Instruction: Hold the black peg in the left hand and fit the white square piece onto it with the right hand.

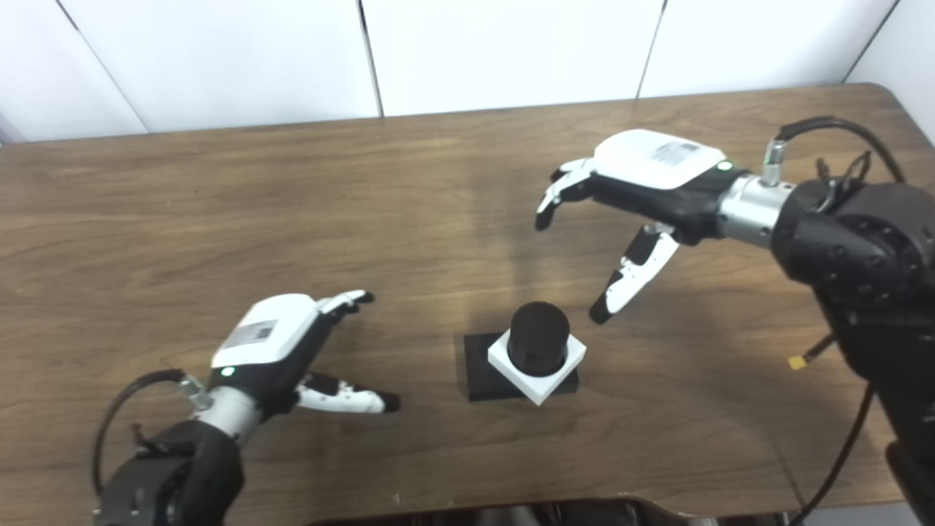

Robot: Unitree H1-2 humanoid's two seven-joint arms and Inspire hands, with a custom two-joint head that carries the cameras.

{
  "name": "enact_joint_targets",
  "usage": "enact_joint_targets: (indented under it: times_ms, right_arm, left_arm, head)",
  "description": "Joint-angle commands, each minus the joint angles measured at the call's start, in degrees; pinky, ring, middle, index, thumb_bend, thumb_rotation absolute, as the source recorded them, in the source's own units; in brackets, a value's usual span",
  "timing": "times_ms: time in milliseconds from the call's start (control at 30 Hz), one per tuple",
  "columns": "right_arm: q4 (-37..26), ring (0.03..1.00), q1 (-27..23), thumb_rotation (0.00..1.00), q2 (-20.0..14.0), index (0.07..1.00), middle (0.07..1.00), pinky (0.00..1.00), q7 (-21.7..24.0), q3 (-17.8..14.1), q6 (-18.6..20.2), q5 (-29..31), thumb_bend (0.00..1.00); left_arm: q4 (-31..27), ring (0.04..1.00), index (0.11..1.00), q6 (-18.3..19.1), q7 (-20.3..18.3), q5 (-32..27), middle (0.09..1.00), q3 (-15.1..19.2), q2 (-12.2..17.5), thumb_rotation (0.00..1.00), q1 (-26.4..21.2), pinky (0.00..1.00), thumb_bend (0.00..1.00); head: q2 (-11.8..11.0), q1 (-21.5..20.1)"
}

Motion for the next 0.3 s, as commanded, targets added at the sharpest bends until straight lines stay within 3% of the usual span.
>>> enact_joint_targets:
  times_ms: [0, 100, 200, 233, 267]
  right_arm:
    - [-0.43, 0.914, -1.41, 0.43, -1.23, 0.74, 0.828, 0.81, -2.74, -1.8, 1.27, 1.38, 1.0]
    - [-0.34, 0.918, 0.75, 0.47, -1.95, 0.774, 0.843, 0.8, -3.59, -4.58, 4.4, 4.11, 1.0]
    - [0.47, 0.919, 4.34, 0.7, -2.29, 0.845, 0.877, 0.81, -5.92, -7.05, 5.42, 7.16, 0.93]
    - [0.64, 0.92, 5.75, 0.84, -2.03, 0.876, 0.896, 0.82, -6.86, -7.86, 6.06, 7.95, 0.86]
    - [0.96, 0.923, 7.28, 0.92, -1.45, 0.894, 0.908, 0.84, -8.09, -8.58, 6.84, 8.64, 0.84]
  left_arm:
    - [-1.45, 0.845, 0.899, -0.31, 2.46, -2.41, 0.873, 1.39, 1.45, 0.56, -1.47, 0.74, 1.0]
    - [-1.23, 0.841, 0.891, 1.11, 5.97, -7.91, 0.878, 5.27, 1.48, 0.59, -0.54, 0.7, 1.0]
    - [0.31, 0.844, 0.883, 0.61, 11.55, -14.61, 0.882, 8.76, -0.14, 0.6, 0.81, 0.68, 0.99]
    - [0.97, 0.855, 0.884, 0.16, 13.55, -17.52, 0.888, 9.9, -1.02, 0.6, 1.31, 0.7, 0.95]
    - [1.72, 0.868, 0.883, -0.21, 15.41, -20.51, 0.893, 10.86, -1.88, 0.59, 1.77, 0.73, 0.91]
  head:
    - [-0.2, -0.03]
    - [-0.65, -0.21]
    - [-0.95, -0.36]
    - [-0.95, -0.36]
    - [-1.24, -0.47]
